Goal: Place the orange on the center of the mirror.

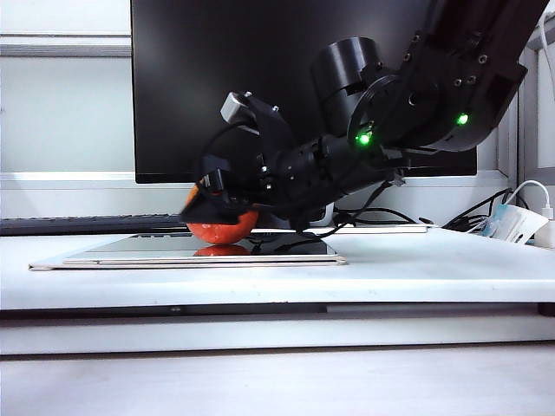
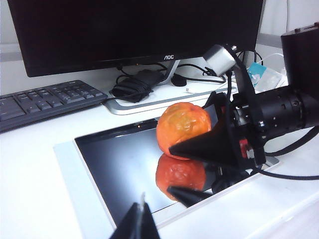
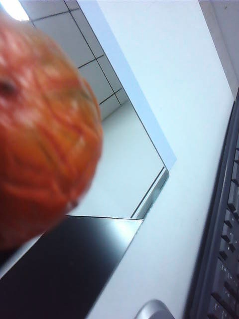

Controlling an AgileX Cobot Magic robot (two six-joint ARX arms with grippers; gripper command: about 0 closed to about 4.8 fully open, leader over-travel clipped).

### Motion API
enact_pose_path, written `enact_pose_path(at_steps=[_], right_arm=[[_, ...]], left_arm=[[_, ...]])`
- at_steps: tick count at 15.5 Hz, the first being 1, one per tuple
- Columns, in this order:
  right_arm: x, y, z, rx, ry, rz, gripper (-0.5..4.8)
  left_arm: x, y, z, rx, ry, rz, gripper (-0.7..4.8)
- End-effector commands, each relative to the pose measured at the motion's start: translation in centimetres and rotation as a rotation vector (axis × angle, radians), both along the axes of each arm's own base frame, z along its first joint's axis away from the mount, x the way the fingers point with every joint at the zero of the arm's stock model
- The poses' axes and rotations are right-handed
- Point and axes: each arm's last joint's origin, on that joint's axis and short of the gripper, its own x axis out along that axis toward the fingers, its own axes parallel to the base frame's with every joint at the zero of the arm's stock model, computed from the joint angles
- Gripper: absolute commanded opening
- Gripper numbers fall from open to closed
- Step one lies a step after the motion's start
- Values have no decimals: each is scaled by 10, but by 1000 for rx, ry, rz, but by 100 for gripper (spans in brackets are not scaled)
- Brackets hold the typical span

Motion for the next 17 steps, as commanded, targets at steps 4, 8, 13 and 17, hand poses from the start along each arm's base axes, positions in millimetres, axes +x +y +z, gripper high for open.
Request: enact_pose_path(at_steps=[4,8,13,17], right_arm=[[1,0,21,95,-66,-28,479],[-8,-8,69,185,-177,-75,479],[-39,-53,152,209,-257,-295,-2],[-74,-113,185,131,-350,-539,-2]], left_arm=[[0,0,2,-3,-14,2,-5],[0,0,2,-3,-14,3,-5],[9,24,2,-1,-14,268,-5],[12,52,2,1,-14,557,-5]])
